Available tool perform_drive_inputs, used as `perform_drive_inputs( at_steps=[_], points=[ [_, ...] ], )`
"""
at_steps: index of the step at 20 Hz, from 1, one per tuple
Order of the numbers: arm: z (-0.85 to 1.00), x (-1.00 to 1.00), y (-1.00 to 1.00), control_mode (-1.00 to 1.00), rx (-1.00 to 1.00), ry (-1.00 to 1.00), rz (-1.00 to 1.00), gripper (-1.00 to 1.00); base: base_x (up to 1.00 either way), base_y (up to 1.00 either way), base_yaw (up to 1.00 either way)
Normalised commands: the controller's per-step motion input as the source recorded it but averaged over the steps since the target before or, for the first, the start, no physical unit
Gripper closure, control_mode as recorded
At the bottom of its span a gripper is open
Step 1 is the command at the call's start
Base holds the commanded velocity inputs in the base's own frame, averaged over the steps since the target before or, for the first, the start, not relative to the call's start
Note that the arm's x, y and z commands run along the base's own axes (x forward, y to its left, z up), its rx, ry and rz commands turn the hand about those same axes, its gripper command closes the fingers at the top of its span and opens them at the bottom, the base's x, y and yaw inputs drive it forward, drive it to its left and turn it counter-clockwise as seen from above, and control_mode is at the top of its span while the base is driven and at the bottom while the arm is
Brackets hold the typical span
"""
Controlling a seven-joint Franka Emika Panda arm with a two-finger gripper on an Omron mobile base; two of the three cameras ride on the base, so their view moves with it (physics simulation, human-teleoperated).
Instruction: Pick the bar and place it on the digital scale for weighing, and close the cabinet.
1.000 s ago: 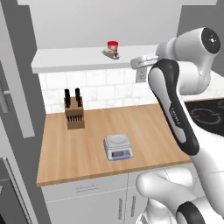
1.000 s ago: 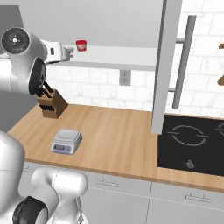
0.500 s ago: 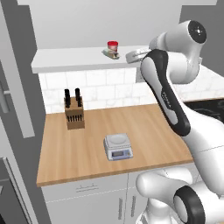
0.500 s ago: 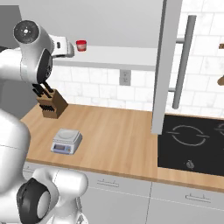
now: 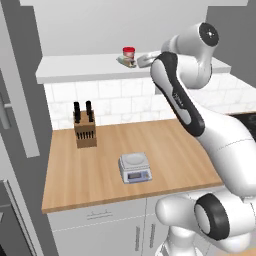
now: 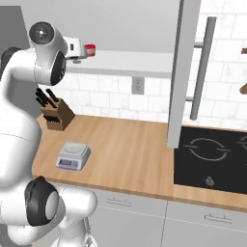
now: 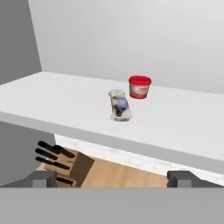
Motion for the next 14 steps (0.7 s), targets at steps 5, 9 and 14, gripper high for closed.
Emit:
perform_drive_inputs(
  at_steps=[5,9,14],
  points=[
    [-0.10,0.38,0.01,-1.00,0.00,0.00,0.00,-1.00,0.00,0.00,0.00],
    [-0.09,0.27,0.01,-1.00,0.00,0.00,0.00,-1.00,0.00,0.00,0.00],
    [-0.05,0.26,0.01,-1.00,0.00,0.00,0.00,-1.00,0.00,0.00,0.00]
  ],
)
